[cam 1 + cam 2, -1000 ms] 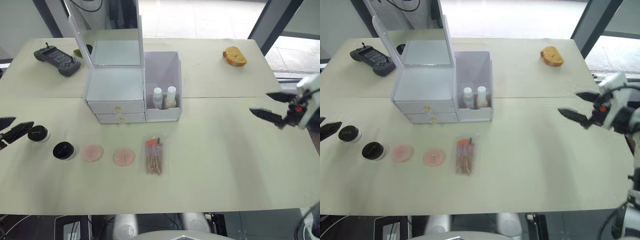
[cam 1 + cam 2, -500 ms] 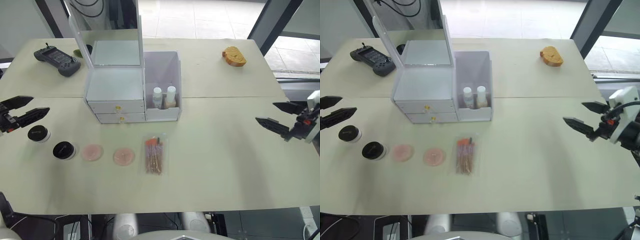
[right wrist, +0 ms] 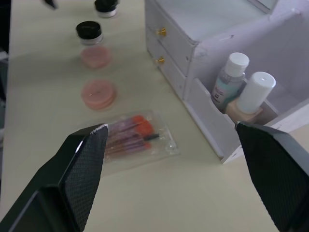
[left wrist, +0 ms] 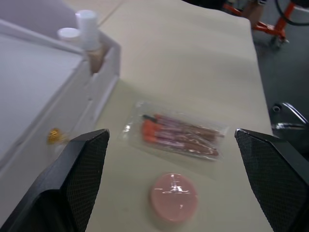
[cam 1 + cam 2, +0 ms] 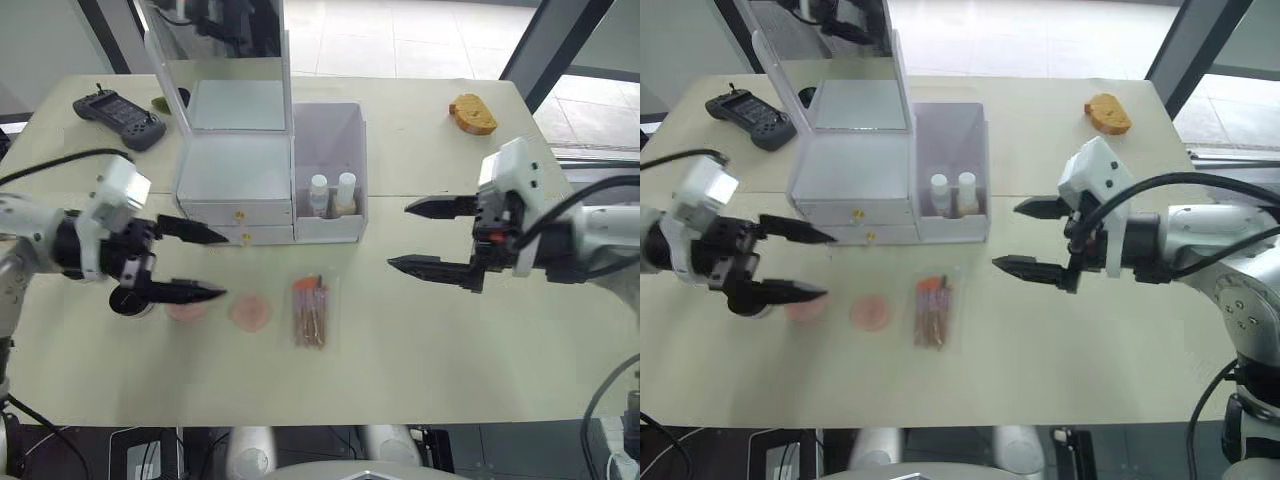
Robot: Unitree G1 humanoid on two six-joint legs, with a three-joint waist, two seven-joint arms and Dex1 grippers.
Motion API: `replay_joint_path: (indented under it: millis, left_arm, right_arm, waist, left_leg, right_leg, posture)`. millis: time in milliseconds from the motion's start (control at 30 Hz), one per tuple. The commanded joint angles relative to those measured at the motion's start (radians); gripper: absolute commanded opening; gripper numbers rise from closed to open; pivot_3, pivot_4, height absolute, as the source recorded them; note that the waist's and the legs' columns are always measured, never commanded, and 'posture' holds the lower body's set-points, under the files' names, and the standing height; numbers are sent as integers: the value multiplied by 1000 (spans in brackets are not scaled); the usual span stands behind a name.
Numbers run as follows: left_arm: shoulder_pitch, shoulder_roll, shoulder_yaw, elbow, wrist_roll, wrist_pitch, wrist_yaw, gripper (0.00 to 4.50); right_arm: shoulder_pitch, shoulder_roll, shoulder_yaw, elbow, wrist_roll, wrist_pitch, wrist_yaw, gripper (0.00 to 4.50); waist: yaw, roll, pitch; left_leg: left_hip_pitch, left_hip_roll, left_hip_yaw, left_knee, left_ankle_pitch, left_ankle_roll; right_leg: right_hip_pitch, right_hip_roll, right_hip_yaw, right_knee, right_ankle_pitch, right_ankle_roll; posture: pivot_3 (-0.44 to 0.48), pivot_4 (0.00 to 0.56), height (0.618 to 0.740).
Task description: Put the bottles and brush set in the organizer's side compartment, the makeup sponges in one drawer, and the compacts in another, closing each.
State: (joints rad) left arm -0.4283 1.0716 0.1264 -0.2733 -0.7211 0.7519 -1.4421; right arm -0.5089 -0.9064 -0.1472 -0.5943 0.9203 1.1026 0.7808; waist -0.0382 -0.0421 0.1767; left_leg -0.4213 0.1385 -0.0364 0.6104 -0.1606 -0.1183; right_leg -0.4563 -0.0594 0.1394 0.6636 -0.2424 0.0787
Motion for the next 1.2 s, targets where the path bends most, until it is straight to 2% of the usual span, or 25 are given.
replay_joint_path:
  millis: [33,100,133,200,233,300,400,500,633,800,900,1200]
  left_arm:
    - [-52,-41,-73,-88,-68,174,129,4500]
    - [-86,-149,-53,-91,-131,325,320,4500]
    - [-89,-184,-45,-112,-150,385,396,4307]
    - [-81,-188,-63,-187,-229,533,448,3890]
    - [-98,-223,-51,-171,-295,619,482,3608]
    - [-133,-286,-40,-133,-339,714,555,3004]
    - [-159,-372,-43,-74,-318,802,663,2086]
    - [-132,-403,-93,-75,-266,825,743,1133]
    - [-117,-438,-102,-61,-242,848,798,14]
    - [-62,-482,-148,-84,-173,811,876,14]
    - [-34,-420,-248,-102,-67,714,901,14]
    - [-39,-340,-366,-101,-2,603,848,14]
  right_arm:
    - [50,38,-47,-69,132,99,-118,4453]
    - [74,59,-76,-75,211,163,-218,4453]
    - [88,64,-93,-49,298,208,-297,4491]
    - [115,73,-104,-7,446,242,-439,4500]
    - [130,69,-92,25,543,226,-525,4500]
    - [143,73,-60,73,672,174,-665,4500]
    - [156,78,7,183,805,113,-855,4500]
    - [190,74,83,292,1000,8,-1065,4500]
    - [210,136,132,292,1052,-33,-1099,4500]
    - [190,303,186,355,1052,-64,-1137,4500]
    - [167,331,229,403,1052,-46,-1157,4500]
    - [73,386,333,595,1002,21,-1139,4500]
  waist:
    - [5,0,0]
    - [3,0,0]
    - [4,0,0]
    - [-2,-4,0]
    - [-6,-5,0]
    - [-8,-5,0]
    - [-9,-5,0]
    - [-10,-5,0]
    - [-12,-5,0]
    - [-10,-4,-1]
    - [-8,-4,-1]
    - [-9,-4,-3]
  left_leg:
    - [0,0,0,1,0,0]
    - [-1,0,0,3,-1,1]
    - [-1,0,0,4,-1,1]
    - [-1,0,-2,5,-1,2]
    - [-1,0,-2,5,-1,3]
    - [0,-1,-2,5,-3,5]
    - [0,-1,-4,5,-3,7]
    - [1,-1,-4,5,-3,7]
    - [0,-2,-5,5,-4,8]
    - [1,-2,-6,5,-4,8]
    - [1,-2,-6,5,-4,8]
    - [13,-2,-6,4,-4,8]
  right_leg:
    - [0,0,0,0,0,0]
    - [0,0,0,0,1,2]
    - [1,0,0,0,1,2]
    - [1,0,0,0,3,5]
    - [1,1,0,0,4,3]
    - [2,1,0,0,6,0]
    - [2,1,0,0,6,0]
    - [4,1,0,0,6,0]
    - [4,1,0,0,7,-2]
    - [5,2,0,0,7,-1]
    - [4,2,0,0,7,-2]
    - [19,2,-1,-5,0,-2]
  posture:
    - [0,150,705]
    - [0,150,705]
    - [0,150,705]
    - [0,150,705]
    - [0,150,705]
    - [0,150,705]
    - [0,150,705]
    - [0,150,705]
    - [0,150,705]
    - [0,150,705]
    - [0,150,705]
    - [0,150,705]
